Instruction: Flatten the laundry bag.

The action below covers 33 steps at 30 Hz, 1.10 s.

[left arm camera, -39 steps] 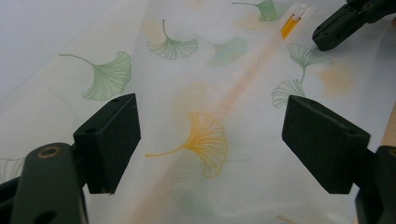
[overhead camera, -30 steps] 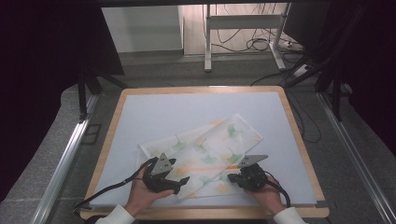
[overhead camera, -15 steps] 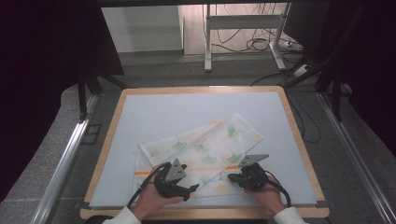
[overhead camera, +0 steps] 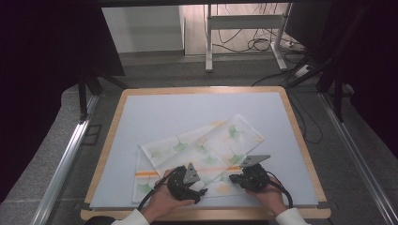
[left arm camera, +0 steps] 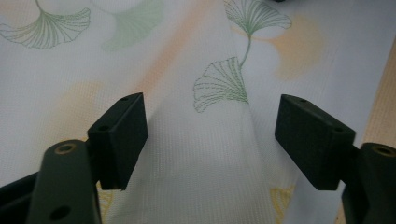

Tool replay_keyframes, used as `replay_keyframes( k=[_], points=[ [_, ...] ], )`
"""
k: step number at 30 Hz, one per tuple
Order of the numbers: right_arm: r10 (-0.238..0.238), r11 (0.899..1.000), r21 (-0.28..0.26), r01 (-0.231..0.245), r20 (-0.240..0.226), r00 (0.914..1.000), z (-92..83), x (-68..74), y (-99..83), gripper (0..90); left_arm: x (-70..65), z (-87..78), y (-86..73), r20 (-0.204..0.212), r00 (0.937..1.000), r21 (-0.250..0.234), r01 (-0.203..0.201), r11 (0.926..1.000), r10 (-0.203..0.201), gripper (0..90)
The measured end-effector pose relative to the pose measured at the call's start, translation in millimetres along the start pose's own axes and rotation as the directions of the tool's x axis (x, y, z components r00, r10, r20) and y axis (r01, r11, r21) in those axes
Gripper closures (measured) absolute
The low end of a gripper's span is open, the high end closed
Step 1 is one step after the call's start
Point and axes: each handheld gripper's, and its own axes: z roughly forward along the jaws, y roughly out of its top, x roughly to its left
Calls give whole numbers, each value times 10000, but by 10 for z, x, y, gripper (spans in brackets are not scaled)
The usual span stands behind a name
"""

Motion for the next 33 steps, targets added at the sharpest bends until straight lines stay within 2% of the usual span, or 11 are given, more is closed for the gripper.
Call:
replay_keyframes(
  k=[2,3,8,12,16,20,22,25,33],
  points=[
    [3,10000,1,-3,4,10000,0,0,0,890,10,13,-1,-41,10000,118,5,9999,-4,340],
    [2,10000,-1,-2,0,10000,0,0,0,890,16,13,-2,2,10000,86,72,9999,-72,340],
    [15,10000,-24,-15,-41,10000,0,-7,-4,889,58,8,-10,188,9996,51,214,9998,-215,450],
    [22,10000,-30,-22,-43,10000,0,-7,-5,889,70,4,-6,360,9990,66,273,9996,-275,584],
    [23,10000,-39,-23,-45,10000,1,-9,-6,889,75,3,-3,266,9994,41,218,9998,-219,741],
    [28,10000,-39,-28,-52,10000,1,-10,-6,888,94,1,-6,109,9997,31,223,9997,-223,795],
    [51,10000,-35,-51,-47,10000,0,-9,-7,888,98,7,-6,26,9997,-5,239,9997,-239,857],
    [69,10000,-35,-69,-73,9999,-2,-10,-8,888,98,8,-4,37,9996,-35,265,9996,-265,884],
    [81,10000,-34,-81,-75,9999,-3,-10,-9,885,136,-19,-14,140,9987,-236,485,9985,-482,889]
  ],
)
